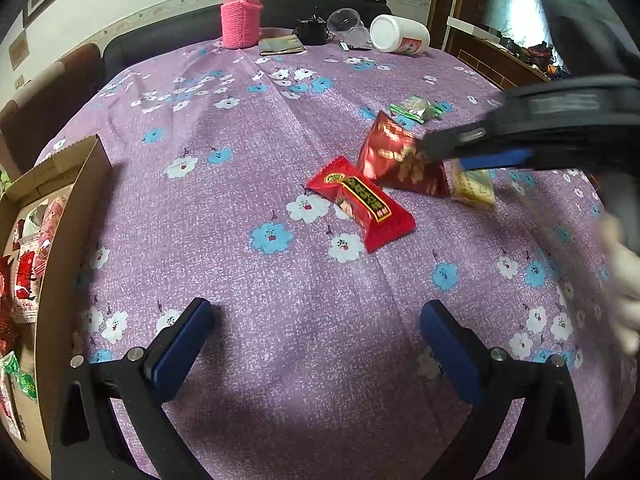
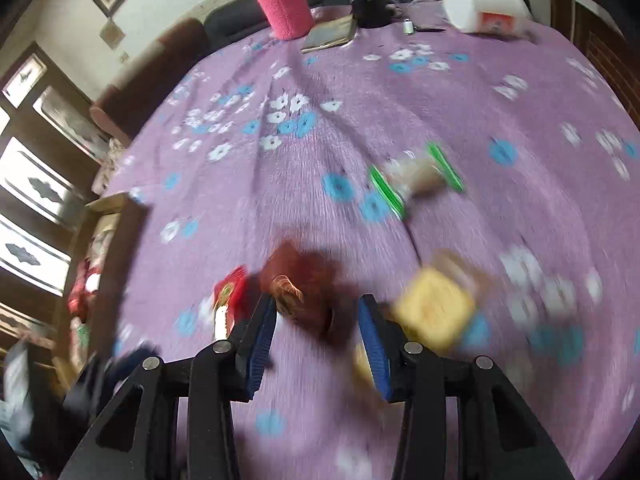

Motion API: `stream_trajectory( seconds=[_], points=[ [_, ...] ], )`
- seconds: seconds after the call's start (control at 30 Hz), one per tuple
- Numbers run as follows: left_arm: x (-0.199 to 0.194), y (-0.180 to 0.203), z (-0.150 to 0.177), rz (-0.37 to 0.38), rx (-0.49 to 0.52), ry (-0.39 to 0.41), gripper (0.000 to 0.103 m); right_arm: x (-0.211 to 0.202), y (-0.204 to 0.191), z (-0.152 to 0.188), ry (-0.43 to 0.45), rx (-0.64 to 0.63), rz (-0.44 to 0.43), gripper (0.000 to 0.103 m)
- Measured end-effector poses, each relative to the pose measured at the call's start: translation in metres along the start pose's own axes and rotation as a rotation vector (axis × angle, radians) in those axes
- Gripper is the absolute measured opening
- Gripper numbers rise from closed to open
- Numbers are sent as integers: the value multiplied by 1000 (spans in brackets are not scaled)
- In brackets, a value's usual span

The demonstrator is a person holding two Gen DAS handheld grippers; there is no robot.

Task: Organize snacks
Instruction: 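Grasp the red foil pack with the right tool while the left tool grasps the red candy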

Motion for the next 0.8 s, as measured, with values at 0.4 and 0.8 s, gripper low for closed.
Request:
stream_trajectory(
  seconds=[0.4,0.8],
  points=[
    [2,-2,3,-43,13,-16,103,-4,-10,-11,180,-14,30,63],
    [-12,-2,2,99,-83,1,92,33,-17,-2,141,-134,86,31]
  ],
)
Point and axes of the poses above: each gripper's, at about its wrist camera, not at the fingertips, and x roughly the way its jaws point, y to its right, z to its underside, the point moved 10 cm from there along x, roughly the way its jaws point, and after that the axes turned 7 degrees about y, right-handed, at the moved point
